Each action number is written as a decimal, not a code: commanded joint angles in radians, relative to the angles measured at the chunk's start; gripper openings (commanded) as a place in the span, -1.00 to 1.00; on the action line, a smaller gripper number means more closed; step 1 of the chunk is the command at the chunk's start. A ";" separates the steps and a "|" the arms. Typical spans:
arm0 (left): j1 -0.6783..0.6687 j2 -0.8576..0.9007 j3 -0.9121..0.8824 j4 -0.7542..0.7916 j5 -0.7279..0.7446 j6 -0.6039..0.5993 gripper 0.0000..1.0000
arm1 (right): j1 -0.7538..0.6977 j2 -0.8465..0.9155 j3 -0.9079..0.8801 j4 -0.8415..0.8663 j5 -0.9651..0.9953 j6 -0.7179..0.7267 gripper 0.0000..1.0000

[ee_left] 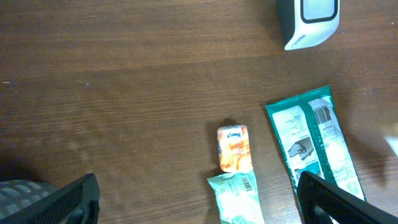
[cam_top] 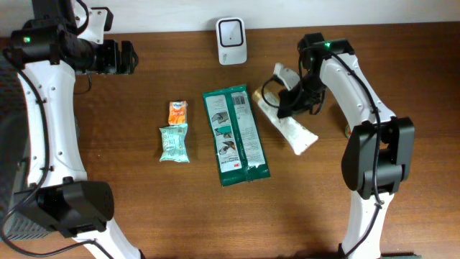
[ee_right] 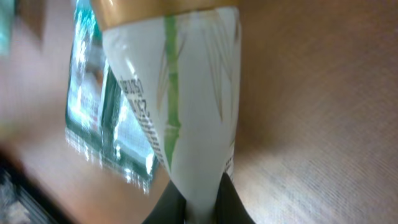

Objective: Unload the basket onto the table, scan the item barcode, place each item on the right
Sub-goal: 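Lift the tube with the right gripper and swing it rightward, then raise the tube with the right gripper up to the white scanner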

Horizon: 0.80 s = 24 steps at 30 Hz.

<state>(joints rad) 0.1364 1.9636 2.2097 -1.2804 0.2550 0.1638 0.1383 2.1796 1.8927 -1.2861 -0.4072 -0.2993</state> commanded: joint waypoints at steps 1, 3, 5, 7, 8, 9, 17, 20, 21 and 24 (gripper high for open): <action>0.003 -0.006 0.005 0.000 0.011 0.013 0.98 | 0.013 -0.012 -0.084 0.076 -0.003 0.340 -0.91; 0.003 -0.006 0.005 0.000 0.011 0.013 0.98 | 0.026 -0.012 -0.150 0.117 0.053 0.405 -0.91; 0.003 -0.006 0.005 0.000 0.011 0.013 0.98 | 0.029 -0.012 -0.203 0.153 0.060 0.410 -0.67; 0.003 -0.006 0.005 -0.001 0.011 0.013 0.98 | 0.023 -0.012 -0.208 0.177 0.047 0.414 -0.28; 0.003 -0.006 0.005 -0.001 0.011 0.013 0.98 | 0.014 -0.012 -0.208 0.179 0.035 0.414 -0.19; 0.003 -0.006 0.005 0.000 0.011 0.013 0.98 | 0.004 -0.012 -0.210 0.175 0.033 0.413 -0.17; 0.003 -0.006 0.005 -0.001 0.011 0.013 0.99 | -0.101 -0.012 -0.400 0.221 -0.222 0.150 -0.11; 0.003 -0.006 0.005 0.000 0.011 0.013 0.98 | -0.146 -0.012 -0.445 0.215 -0.340 0.026 -0.23; 0.003 -0.006 0.005 -0.001 0.011 0.013 0.98 | -0.147 -0.012 -0.448 0.206 -0.341 -0.002 -0.30; 0.003 -0.006 0.005 0.000 0.011 0.013 0.98 | -0.139 -0.012 -0.459 0.217 -0.335 -0.011 -0.39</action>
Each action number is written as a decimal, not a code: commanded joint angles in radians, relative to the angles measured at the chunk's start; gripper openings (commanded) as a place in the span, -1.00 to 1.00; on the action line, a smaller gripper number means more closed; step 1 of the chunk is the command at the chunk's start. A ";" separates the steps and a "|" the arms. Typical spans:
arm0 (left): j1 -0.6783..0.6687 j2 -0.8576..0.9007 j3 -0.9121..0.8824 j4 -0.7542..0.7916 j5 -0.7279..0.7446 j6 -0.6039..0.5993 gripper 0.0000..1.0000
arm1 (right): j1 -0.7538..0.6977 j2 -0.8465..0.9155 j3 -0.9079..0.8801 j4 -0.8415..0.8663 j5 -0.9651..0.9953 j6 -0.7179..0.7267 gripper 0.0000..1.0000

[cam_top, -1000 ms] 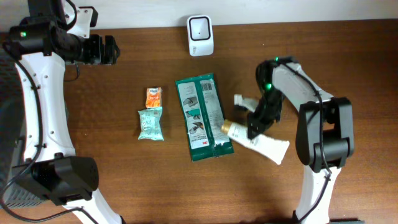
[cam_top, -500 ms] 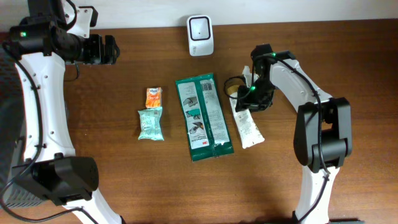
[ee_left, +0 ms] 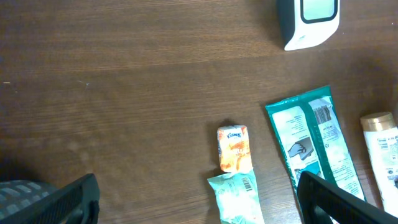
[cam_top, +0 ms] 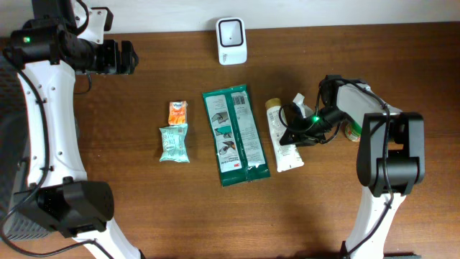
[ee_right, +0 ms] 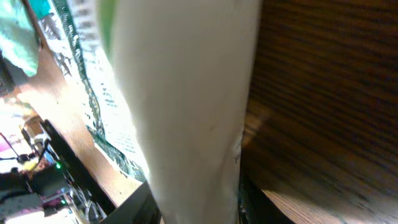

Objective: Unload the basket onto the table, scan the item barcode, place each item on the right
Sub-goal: 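Raise the tube with the right gripper up to the white scanner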

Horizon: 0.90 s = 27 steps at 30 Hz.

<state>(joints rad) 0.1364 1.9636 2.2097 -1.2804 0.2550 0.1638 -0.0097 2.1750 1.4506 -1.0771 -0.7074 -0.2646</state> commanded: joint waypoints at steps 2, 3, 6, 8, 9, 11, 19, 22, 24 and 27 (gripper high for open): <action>0.003 -0.006 0.005 0.000 0.011 0.013 0.98 | 0.010 -0.008 -0.031 0.031 -0.021 -0.045 -0.66; 0.003 -0.006 0.005 0.000 0.011 0.013 0.98 | 0.009 -0.008 -0.030 0.033 -0.022 -0.045 -0.80; 0.003 -0.006 0.005 -0.001 0.011 0.013 0.98 | 0.010 -0.026 -0.011 0.038 -0.022 -0.031 -0.92; 0.003 -0.006 0.005 0.000 0.011 0.013 0.98 | 0.010 -0.070 0.025 0.029 -0.022 -0.003 -0.91; 0.005 -0.006 0.005 0.000 0.011 0.013 0.98 | 0.010 -0.097 0.042 0.018 -0.022 -0.003 -0.91; 0.004 -0.006 0.005 0.000 0.011 0.013 0.98 | 0.010 -0.189 0.082 -0.007 -0.027 0.011 -0.92; 0.003 -0.006 0.005 0.000 0.011 0.013 0.98 | 0.010 -0.511 0.091 -0.048 -0.160 0.073 -0.92; 0.003 -0.006 0.005 0.000 0.011 0.013 0.98 | 0.010 -0.545 0.091 -0.050 -0.192 0.091 -0.92; 0.003 -0.006 0.005 0.000 0.011 0.013 0.98 | 0.010 -0.546 0.091 -0.050 -0.198 0.117 -0.92; 0.003 -0.006 0.005 -0.001 0.011 0.013 0.98 | 0.010 -0.546 0.098 -0.046 -0.198 0.161 -0.92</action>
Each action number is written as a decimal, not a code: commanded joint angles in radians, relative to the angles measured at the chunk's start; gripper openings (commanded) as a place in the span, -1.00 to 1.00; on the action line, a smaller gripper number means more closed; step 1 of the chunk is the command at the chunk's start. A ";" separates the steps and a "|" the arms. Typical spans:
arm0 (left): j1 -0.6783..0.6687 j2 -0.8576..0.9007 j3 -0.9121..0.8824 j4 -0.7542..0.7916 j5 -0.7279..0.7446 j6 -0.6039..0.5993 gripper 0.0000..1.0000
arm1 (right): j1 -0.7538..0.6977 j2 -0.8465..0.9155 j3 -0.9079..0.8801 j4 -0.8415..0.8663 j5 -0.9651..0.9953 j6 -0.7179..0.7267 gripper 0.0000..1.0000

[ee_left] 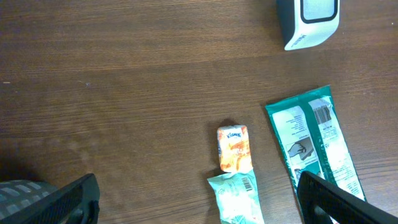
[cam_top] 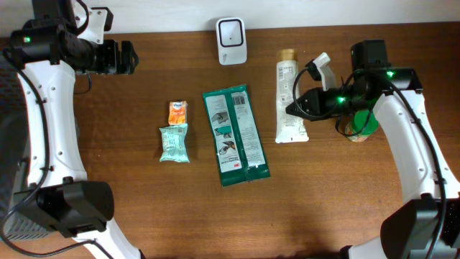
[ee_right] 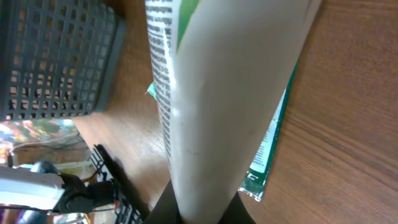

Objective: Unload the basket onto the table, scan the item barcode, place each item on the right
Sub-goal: 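Raise the tube with the right gripper up to the white scanner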

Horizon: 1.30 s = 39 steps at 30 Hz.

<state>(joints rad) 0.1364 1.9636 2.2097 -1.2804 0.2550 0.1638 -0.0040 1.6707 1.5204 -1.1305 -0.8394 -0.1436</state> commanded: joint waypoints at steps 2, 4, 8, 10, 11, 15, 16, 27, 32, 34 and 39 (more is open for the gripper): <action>0.003 -0.006 0.005 0.000 0.011 0.013 0.99 | 0.037 -0.041 0.093 0.018 0.057 0.178 -0.92; 0.003 -0.006 0.005 0.000 0.011 0.013 0.98 | 0.090 -0.034 0.198 0.014 0.200 0.247 -0.92; 0.003 -0.006 0.005 -0.001 0.011 0.013 0.98 | 0.206 0.125 0.535 -0.074 0.453 0.276 -0.92; 0.003 -0.006 0.005 0.000 0.011 0.013 0.98 | 0.262 0.262 0.700 -0.095 0.618 0.264 -0.92; 0.003 -0.006 0.005 0.000 0.011 0.013 0.98 | 0.306 0.360 0.778 -0.055 0.790 0.239 -0.92; 0.003 -0.006 0.005 0.000 0.011 0.013 0.98 | 0.386 0.518 0.787 0.157 1.240 0.119 -0.92; 0.003 -0.006 0.005 0.000 0.011 0.013 0.98 | 0.403 0.560 0.787 0.222 1.334 0.066 -0.92; 0.004 -0.006 0.005 0.000 0.011 0.013 0.98 | 0.424 0.827 0.787 0.635 1.479 -0.399 -0.92; 0.004 -0.006 0.005 -0.001 0.011 0.013 0.98 | 0.423 0.875 0.784 0.693 1.492 -0.474 -0.92; 0.004 -0.006 0.005 0.000 0.011 0.013 0.98 | 0.424 0.892 0.782 0.692 1.500 -0.474 -0.92; 0.004 -0.006 0.005 -0.001 0.011 0.013 0.98 | 0.439 0.911 0.782 0.691 1.610 -0.537 -0.92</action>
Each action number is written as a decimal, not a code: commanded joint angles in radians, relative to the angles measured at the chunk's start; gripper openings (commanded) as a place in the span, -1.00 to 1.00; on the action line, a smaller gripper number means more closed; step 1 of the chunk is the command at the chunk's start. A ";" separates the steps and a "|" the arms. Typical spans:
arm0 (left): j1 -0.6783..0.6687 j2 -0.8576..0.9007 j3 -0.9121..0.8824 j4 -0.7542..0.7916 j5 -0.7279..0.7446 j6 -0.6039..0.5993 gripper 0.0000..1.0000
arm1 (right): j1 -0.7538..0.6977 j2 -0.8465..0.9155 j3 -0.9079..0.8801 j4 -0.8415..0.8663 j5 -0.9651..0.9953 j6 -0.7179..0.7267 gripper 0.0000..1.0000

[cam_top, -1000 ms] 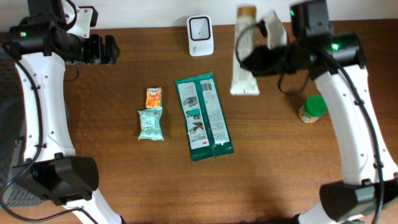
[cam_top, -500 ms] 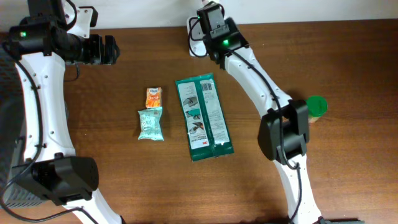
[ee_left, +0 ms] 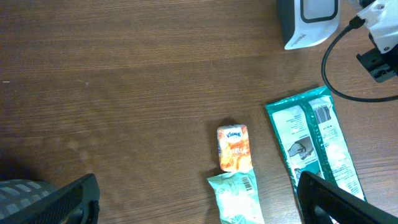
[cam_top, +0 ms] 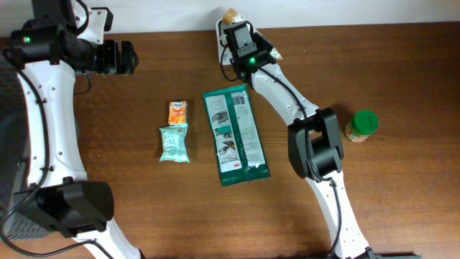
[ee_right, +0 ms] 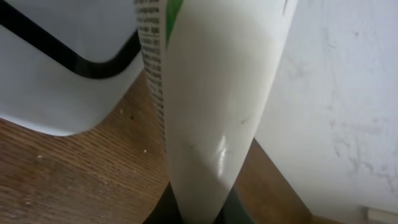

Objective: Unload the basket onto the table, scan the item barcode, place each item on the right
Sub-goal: 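Raise the tube with the right gripper up to the white scanner, then lower the tube on the table's right side and open the right gripper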

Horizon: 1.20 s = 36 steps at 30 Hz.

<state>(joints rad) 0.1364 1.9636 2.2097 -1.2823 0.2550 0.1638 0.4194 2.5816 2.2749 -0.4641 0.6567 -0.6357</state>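
Note:
My right gripper (cam_top: 241,37) is shut on the white tube with a green stripe (ee_right: 208,106), holding it at the white barcode scanner (ee_right: 59,68) at the table's back centre. From overhead only the tube's gold cap (cam_top: 231,14) shows, close to the wall, and the arm covers most of the scanner. The left wrist view shows the scanner (ee_left: 309,22) with the right arm's cable beside it. My left gripper (ee_left: 198,186) hangs open over the left of the table, its fingers (ee_left: 68,199) around nothing.
A long green pack (cam_top: 236,135), a small orange packet (cam_top: 177,112) and a mint packet (cam_top: 173,143) lie mid-table. A green-lidded jar (cam_top: 361,126) stands at the right. The white wall (ee_right: 336,93) runs right behind the scanner.
My right gripper, still shut on the tube, has moved from right of the scanner to the scanner itself, the cap now near the wall. The left arm has not moved.
My right gripper held the tube to the right of the green pack, then low beside the pack. After that it held the tube farther back, to the right of the scanner, and now it holds it at the scanner. The left gripper stayed open throughout.

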 commanded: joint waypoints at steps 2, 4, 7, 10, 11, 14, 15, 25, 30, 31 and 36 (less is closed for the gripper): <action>0.004 -0.006 0.005 0.002 0.011 0.013 0.98 | 0.029 0.000 0.027 0.048 0.172 -0.117 -0.92; 0.004 -0.006 0.005 0.002 0.011 0.013 0.99 | 0.047 -0.001 0.027 0.080 0.198 -0.120 -0.92; 0.004 -0.006 0.005 0.002 0.011 0.013 0.98 | 0.078 -0.001 0.027 0.087 0.194 -0.120 -0.92; 0.004 -0.006 0.005 0.002 0.011 0.013 0.98 | 0.084 -0.001 0.027 0.086 0.195 -0.119 -0.92; 0.004 -0.006 0.005 0.002 0.011 0.013 0.98 | 0.084 -0.001 0.027 0.087 0.201 -0.119 -0.92; 0.004 -0.006 0.005 0.001 0.011 0.013 0.98 | 0.085 -0.005 0.027 0.087 0.219 -0.119 -0.92; 0.004 -0.006 0.005 0.001 0.011 0.013 0.98 | 0.085 -0.014 0.027 0.084 0.220 -0.103 -0.92; 0.004 -0.006 0.005 0.001 0.011 0.013 0.98 | 0.053 -0.420 0.027 -0.388 -0.219 0.440 -0.92; 0.003 -0.006 0.005 0.002 0.011 0.013 0.98 | -0.111 -0.522 0.027 -0.788 -0.557 0.758 -0.92; 0.003 -0.006 0.005 0.002 0.011 0.013 0.98 | -0.143 -0.513 0.027 -0.855 -0.577 0.781 -0.92; 0.004 -0.006 0.005 0.001 0.011 0.013 0.98 | -0.291 -0.465 -0.139 -1.021 -0.579 0.855 -0.92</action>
<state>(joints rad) 0.1364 1.9636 2.2097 -1.2823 0.2550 0.1638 0.1650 2.1025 2.2288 -1.4891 0.1062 0.1577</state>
